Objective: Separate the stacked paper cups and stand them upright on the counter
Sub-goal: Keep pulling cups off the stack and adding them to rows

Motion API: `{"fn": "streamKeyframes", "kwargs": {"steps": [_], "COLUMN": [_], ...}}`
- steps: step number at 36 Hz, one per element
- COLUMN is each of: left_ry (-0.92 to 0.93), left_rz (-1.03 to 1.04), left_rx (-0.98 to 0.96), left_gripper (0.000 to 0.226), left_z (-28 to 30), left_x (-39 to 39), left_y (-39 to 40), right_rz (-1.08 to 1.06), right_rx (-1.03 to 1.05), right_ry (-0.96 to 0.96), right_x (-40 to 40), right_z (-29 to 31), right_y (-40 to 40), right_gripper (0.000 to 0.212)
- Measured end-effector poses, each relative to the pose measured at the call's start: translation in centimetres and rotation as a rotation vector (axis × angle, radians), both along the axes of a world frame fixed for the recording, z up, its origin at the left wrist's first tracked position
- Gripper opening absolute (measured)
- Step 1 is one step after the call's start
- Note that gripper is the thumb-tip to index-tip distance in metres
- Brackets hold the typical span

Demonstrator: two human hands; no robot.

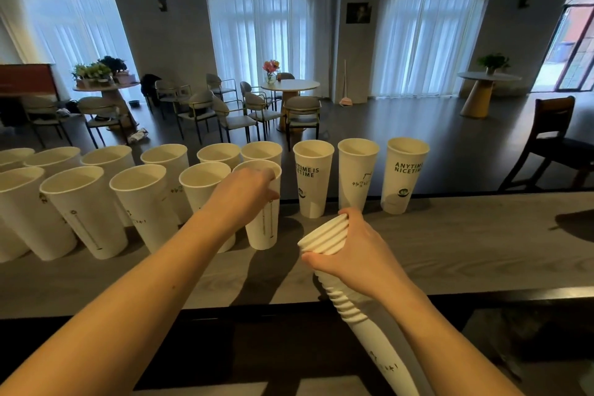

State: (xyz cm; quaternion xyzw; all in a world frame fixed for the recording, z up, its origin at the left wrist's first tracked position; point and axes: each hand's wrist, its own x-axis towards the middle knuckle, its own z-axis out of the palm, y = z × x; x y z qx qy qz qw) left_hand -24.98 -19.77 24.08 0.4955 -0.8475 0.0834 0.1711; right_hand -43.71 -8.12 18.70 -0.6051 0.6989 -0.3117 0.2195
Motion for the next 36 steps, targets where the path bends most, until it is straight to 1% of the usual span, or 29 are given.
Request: {"fn": "streamKeyframes", "kwargs": {"steps": [1, 2, 3, 4, 5, 6, 7, 8, 9, 10, 11, 12, 14, 18, 19, 22, 24, 27, 29, 31, 33, 35, 36], "left_ry": [0.031, 0.070, 0.114, 0.169, 0.224, 0.274, 0.313, 0.316, 0.277, 0.217, 0.167, 0.155, 0.258, 0.445, 0.488, 0.610, 0.643, 0.651, 0.624, 0.610, 0.619, 0.650, 0.670], "left_rz": [0.005, 0.000, -0.017, -0.054, -0.111, -0.174, -0.233, -0.284, -0.332, -0.372, -0.397, -0.413, -0.435, -0.453, -0.445, -0.428, -0.427, -0.404, -0.380, -0.366, -0.346, -0.306, -0.286], "left_rx": [0.007, -0.029, -0.104, -0.188, -0.227, -0.172, -0.014, 0.206, 0.422, 0.585, 0.692, 0.748, 0.769, 0.775, 0.770, 0.800, 0.835, 0.886, 0.870, 0.866, 0.840, 0.768, 0.723], "left_gripper": [0.032, 0.038, 0.040, 0.037, 0.032, 0.028, 0.027, 0.027, 0.027, 0.029, 0.028, 0.024, 0.014, 0.013, 0.013, 0.016, 0.021, 0.033, 0.033, 0.029, 0.020, 0.010, 0.009], "left_z": [0.4, 0.8, 1.2, 1.5, 1.9, 2.2, 2.5, 2.6, 2.4, 2.3, 1.9, 1.5, 0.7, -0.1, -0.2, -0.3, -0.2, 0.2, 0.4, 0.5, 0.8, 1.4, 2.0], "left_x": [0.0, 0.0, 0.0, -0.2, -0.6, -1.0, -1.5, -2.1, -2.6, -3.1, -3.4, -3.6, -3.5, -2.9, -2.6, -2.1, -2.1, -2.3, -2.6, -2.8, -3.1, -3.2, -3.3], "left_y": [0.3, 0.7, 1.3, 2.1, 3.1, 4.1, 5.1, 6.0, 6.6, 7.0, 7.2, 7.2, 7.2, 7.0, 6.9, 6.9, 7.0, 7.2, 7.2, 7.3, 7.2, 6.8, 6.7], "right_rz": [0.003, 0.005, 0.009, 0.015, 0.020, 0.026, 0.028, 0.027, 0.025, 0.024, 0.025, 0.029, 0.041, 0.137, 0.165, 0.243, 0.256, 0.248, 0.245, 0.238, 0.230, 0.213, 0.200], "right_rx": [-0.002, -0.003, -0.006, -0.005, -0.005, -0.008, -0.014, -0.024, -0.033, -0.035, -0.026, -0.012, 0.011, 0.043, 0.045, 0.041, 0.044, 0.031, 0.009, -0.008, -0.027, -0.031, -0.026], "right_ry": [0.001, 0.000, -0.001, -0.001, -0.002, -0.005, -0.012, -0.022, -0.034, -0.052, -0.071, -0.088, -0.121, -0.151, -0.146, -0.082, -0.025, 0.013, 0.024, 0.044, 0.068, 0.095, 0.100], "right_x": [0.1, 0.1, 0.1, 0.1, 0.2, 0.2, 0.3, 0.4, 0.5, 0.6, 0.7, 0.7, 0.7, 0.2, 0.0, -0.6, -0.9, -1.2, -1.5, -1.7, -2.0, -2.6, -2.9], "right_z": [0.0, 0.0, 0.0, 0.0, 0.0, 0.0, 0.1, 0.2, 0.3, 0.6, 0.8, 0.9, 1.2, 1.6, 1.7, 2.0, 2.2, 2.3, 2.1, 2.1, 2.0, 1.9, 1.9], "right_y": [0.0, 0.0, 0.1, 0.1, 0.1, 0.1, 0.1, 0.1, 0.1, 0.1, 0.2, 0.2, 0.4, 1.1, 1.3, 1.4, 1.3, 1.4, 1.6, 1.9, 2.1, 2.4, 2.5], "right_gripper": [0.104, 0.103, 0.102, 0.101, 0.100, 0.099, 0.098, 0.097, 0.096, 0.094, 0.092, 0.090, 0.086, 0.090, 0.094, 0.121, 0.126, 0.122, 0.117, 0.112, 0.106, 0.102, 0.101]}}
